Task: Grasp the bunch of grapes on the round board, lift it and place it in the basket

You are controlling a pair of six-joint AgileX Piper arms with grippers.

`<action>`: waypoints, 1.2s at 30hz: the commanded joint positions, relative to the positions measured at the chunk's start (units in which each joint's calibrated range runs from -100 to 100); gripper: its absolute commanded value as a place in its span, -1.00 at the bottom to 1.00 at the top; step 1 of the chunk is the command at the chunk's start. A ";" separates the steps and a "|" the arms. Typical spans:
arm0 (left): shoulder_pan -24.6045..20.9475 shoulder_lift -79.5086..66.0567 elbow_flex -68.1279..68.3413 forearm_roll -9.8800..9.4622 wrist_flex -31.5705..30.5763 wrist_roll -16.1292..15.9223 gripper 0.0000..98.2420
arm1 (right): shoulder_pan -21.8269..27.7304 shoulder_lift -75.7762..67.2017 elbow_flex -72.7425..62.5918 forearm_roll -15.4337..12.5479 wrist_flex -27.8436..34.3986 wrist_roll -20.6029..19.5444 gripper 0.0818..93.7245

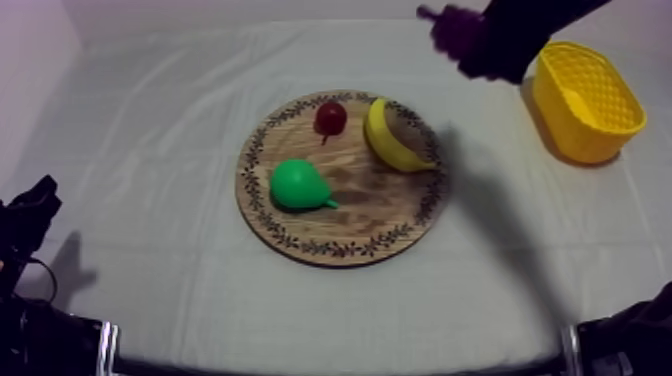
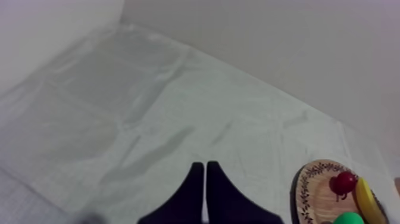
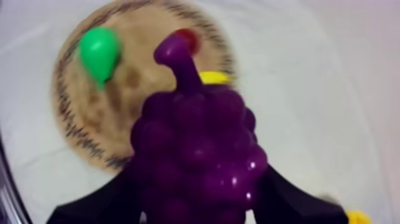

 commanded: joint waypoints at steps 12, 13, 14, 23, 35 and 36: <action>-0.03 0.05 0.00 0.01 -0.01 0.00 -1.00 | 16.15 0.96 3.31 2.07 -12.10 -6.45 -0.18; -0.03 0.05 0.00 0.01 -0.01 0.00 -1.00 | 16.91 2.08 3.03 2.35 -12.79 -6.71 -0.18; -0.03 0.05 0.00 0.01 -0.01 0.00 -1.00 | 17.65 3.35 2.53 2.63 -13.33 -6.99 -0.19; -0.03 0.05 0.00 0.01 -0.01 0.00 -1.00 | 21.23 17.74 -5.74 6.57 -18.30 -11.74 -0.07; -0.03 0.05 0.00 0.01 -0.01 0.00 -1.00 | 22.49 28.17 -12.09 7.83 -20.80 -13.33 0.44; -0.03 0.05 0.00 0.01 -0.01 0.00 -1.00 | 22.54 27.98 -12.32 7.69 -20.41 -13.16 0.45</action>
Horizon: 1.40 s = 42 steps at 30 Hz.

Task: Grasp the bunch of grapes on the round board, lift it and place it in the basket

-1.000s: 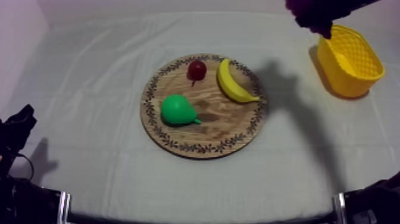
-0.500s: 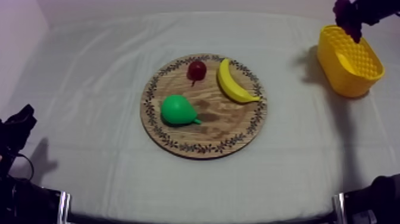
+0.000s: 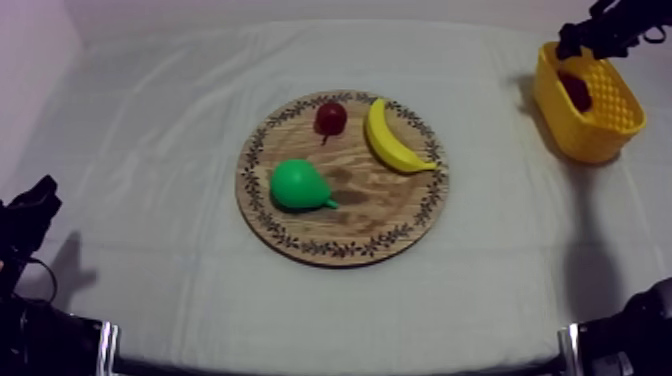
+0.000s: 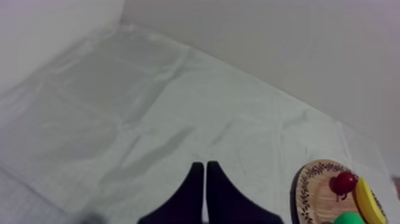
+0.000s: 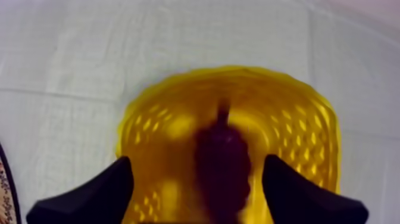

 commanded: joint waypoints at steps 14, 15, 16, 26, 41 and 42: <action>-0.03 0.05 0.00 0.01 -0.01 0.00 -1.00 | -0.72 -28.09 14.36 -3.47 4.89 1.14 0.01; -0.03 0.05 0.00 0.01 -0.01 0.00 -1.00 | -0.96 -30.64 16.29 -3.48 4.78 0.78 -0.03; -0.03 0.05 0.00 0.01 -0.01 0.00 -1.00 | -1.27 -33.29 18.27 -3.40 4.54 0.35 -0.08; -0.03 0.05 0.00 0.01 -0.01 -0.02 -1.00 | -7.08 -60.40 37.15 2.59 1.48 -8.08 -0.69; -0.03 0.05 0.00 0.01 -0.01 -0.01 -1.00 | -9.43 -91.51 75.71 4.03 -15.46 -7.63 -0.97; -0.03 0.05 0.00 0.01 -0.01 0.00 -1.00 | -9.40 -93.54 77.98 3.69 -15.75 -7.18 -0.98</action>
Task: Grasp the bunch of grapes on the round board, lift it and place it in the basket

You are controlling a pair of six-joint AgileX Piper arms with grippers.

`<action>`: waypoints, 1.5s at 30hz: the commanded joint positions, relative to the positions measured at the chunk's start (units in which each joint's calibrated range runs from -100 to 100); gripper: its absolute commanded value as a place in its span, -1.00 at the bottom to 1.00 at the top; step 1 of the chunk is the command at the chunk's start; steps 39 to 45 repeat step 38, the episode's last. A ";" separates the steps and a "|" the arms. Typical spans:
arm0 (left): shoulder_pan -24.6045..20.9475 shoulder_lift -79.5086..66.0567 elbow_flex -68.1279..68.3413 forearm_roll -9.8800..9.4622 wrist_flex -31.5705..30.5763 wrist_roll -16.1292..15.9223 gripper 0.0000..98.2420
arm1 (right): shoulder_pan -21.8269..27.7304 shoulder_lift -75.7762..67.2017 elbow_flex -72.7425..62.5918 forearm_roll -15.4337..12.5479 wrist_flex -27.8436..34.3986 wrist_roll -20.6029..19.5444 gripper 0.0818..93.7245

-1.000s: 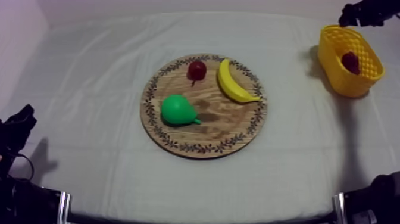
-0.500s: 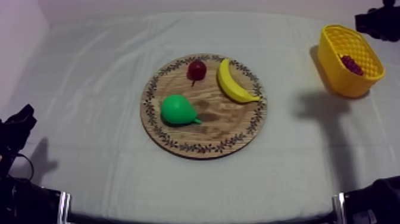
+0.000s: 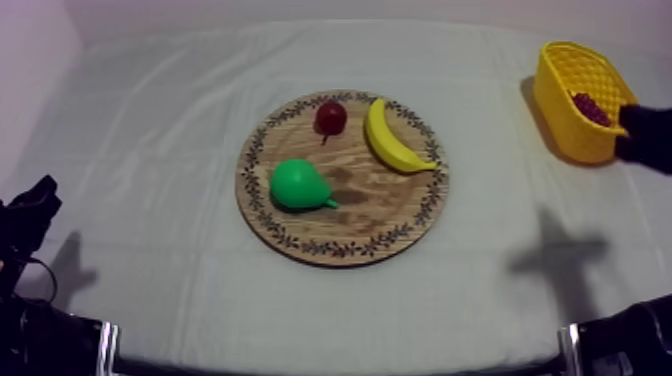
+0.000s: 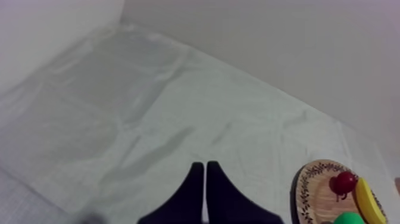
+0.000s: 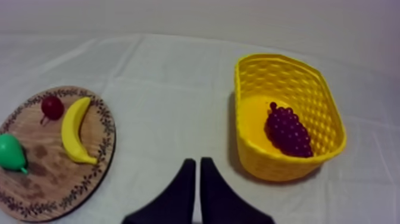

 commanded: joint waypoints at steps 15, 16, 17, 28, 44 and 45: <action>-0.03 0.05 0.00 0.01 -0.01 0.01 -1.00 | -0.74 -24.78 21.09 -1.65 7.24 -2.39 -1.00; -0.03 0.05 0.00 0.01 -0.01 0.01 -1.00 | -0.77 -25.64 21.42 -1.30 6.87 -2.77 -0.99; -0.03 0.05 0.00 0.01 -0.01 0.00 -1.00 | -0.72 -26.25 21.82 -1.03 5.45 -2.65 -0.99; -0.03 0.05 0.00 0.01 -0.01 0.00 -1.00 | 0.62 -27.63 22.72 -0.25 2.35 5.97 -0.99; -0.03 0.05 0.00 0.01 -0.01 0.00 -1.00 | 0.69 -27.66 22.74 -0.24 2.30 5.67 -0.99; -0.03 0.05 0.00 0.01 -0.01 0.00 -1.00 | 0.69 -27.66 22.74 -0.24 2.30 5.67 -0.99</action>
